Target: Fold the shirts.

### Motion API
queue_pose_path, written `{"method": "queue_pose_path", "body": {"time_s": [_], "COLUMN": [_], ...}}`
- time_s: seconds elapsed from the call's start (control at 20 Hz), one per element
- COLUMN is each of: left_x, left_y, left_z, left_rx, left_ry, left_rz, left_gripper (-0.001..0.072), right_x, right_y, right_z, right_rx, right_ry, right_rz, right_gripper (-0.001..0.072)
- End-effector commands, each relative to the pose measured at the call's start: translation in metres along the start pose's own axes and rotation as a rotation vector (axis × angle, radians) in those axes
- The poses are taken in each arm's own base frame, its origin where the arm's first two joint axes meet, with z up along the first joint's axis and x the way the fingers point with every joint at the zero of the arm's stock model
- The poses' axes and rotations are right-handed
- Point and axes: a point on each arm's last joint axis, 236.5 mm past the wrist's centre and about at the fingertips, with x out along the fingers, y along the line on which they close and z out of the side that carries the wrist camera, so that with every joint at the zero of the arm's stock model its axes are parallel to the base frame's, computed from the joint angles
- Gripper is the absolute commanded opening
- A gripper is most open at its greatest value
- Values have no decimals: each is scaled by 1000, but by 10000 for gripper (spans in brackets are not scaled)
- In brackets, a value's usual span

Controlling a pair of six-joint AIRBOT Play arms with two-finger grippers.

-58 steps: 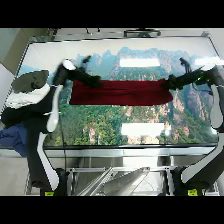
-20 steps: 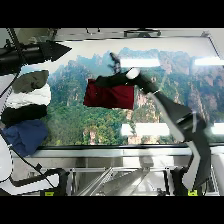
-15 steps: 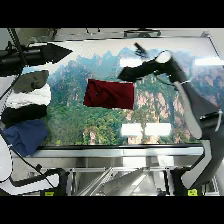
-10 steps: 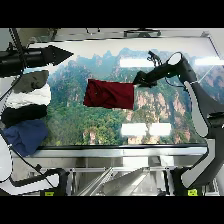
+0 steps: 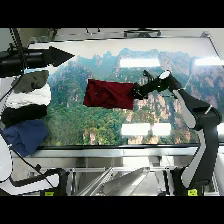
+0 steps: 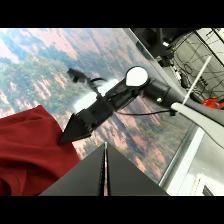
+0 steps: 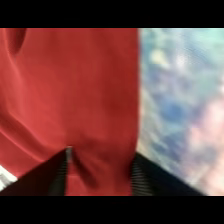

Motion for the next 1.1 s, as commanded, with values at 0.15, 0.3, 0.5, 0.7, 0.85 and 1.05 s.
{"method": "queue_pose_path", "body": {"time_s": [0.15, 0.3, 0.5, 0.7, 0.85, 1.05], "left_x": [2, 2, 5, 11, 18, 32], "left_y": [-3, -3, -6, -13, -22, -38], "left_z": [-2, -2, -3, -6, -10, -18], "left_rx": [5, 5, 7, 14, 21, 38], "left_ry": [7, 7, 13, 27, 45, 78], "left_rz": [-7, -7, -14, -31, -51, -86], "left_gripper": [3, 3, 3, 3, 3, 3], "right_x": [6, -53, -220, -404, -464, -461], "right_y": [74, 104, 72, -35, -142, -259], "right_z": [14, 38, 81, 49, -41, -159], "right_rx": [-81, -145, -58, 155, 419, 722], "right_ry": [-83, -222, -556, -847, -858, -825], "right_rz": [290, 332, 158, -159, -422, -521], "right_gripper": [31, 30, 29, 28, 28, 29]}}
